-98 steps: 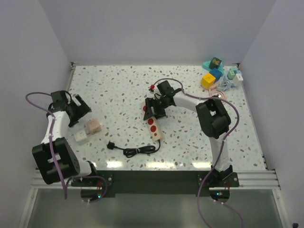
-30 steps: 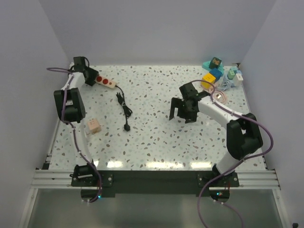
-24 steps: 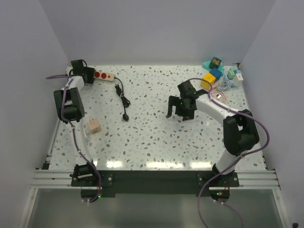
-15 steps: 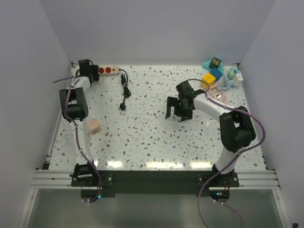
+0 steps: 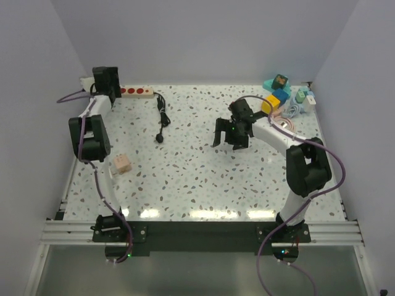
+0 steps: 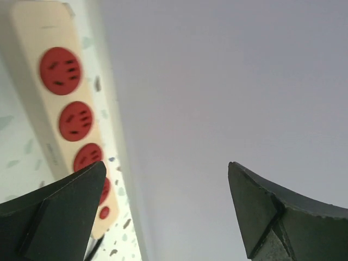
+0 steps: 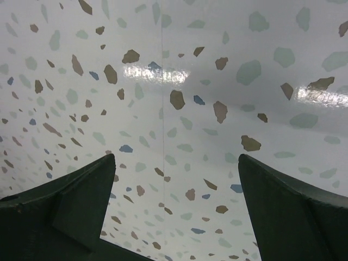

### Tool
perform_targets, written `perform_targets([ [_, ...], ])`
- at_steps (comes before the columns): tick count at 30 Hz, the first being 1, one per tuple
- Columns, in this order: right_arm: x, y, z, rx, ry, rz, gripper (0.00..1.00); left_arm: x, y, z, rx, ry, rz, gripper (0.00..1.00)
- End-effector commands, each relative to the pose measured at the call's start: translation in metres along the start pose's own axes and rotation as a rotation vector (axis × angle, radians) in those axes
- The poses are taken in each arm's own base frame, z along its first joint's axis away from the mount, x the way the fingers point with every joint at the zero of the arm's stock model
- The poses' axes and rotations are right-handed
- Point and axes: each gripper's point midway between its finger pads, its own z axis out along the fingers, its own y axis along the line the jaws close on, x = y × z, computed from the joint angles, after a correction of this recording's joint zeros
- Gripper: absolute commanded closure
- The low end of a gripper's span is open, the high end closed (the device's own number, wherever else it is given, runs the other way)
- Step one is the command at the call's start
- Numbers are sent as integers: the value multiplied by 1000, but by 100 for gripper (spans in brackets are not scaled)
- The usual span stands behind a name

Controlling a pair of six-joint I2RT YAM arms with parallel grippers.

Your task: Pull the plug off the socket

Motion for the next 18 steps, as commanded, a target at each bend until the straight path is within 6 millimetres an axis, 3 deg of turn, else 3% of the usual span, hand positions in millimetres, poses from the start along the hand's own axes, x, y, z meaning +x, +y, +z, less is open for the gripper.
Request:
perform_targets([
  [1, -28, 6, -17, -19, -84, -17, 1, -9, -77, -40, 212, 10, 68, 0],
  [3, -41, 1, -30, -17, -141, 20, 1, 0, -94, -54, 264, 47, 135, 0],
  [4, -47, -7, -33, 13, -171, 35, 1, 14, -106, -69, 305, 94, 225, 0],
  [6, -61, -21, -44, 58, -221, 79, 1, 34, -111, -86, 322, 172, 317, 0],
  [7, -65, -32, -47, 101, -232, 111, 1, 55, -118, -106, 365, 243, 402, 0],
  [9, -80, -53, -53, 158, -264, 185, 1, 82, -98, -123, 348, 339, 485, 5],
  [10, -85, -61, -55, 176, -272, 211, 1, 111, -97, -148, 399, 429, 564, 7],
  [12, -107, -79, -62, 209, -337, 271, 1, 132, -63, -161, 373, 518, 637, 21],
  [13, -116, -85, -64, 221, -360, 285, 1, 167, -52, -189, 410, 614, 715, 26],
  [14, -133, -90, -73, 226, -399, 306, 1, 180, -23, -196, 375, 677, 743, 39],
  [16, -147, -101, -69, 252, -407, 325, 1, 206, 8, -221, 368, 796, 806, 52],
  [17, -161, -106, -80, 266, -431, 346, 1, 211, 30, -228, 320, 842, 822, 64],
  [18, -167, -114, -83, 298, -449, 363, 1, 216, 60, -233, 266, 880, 836, 70],
])
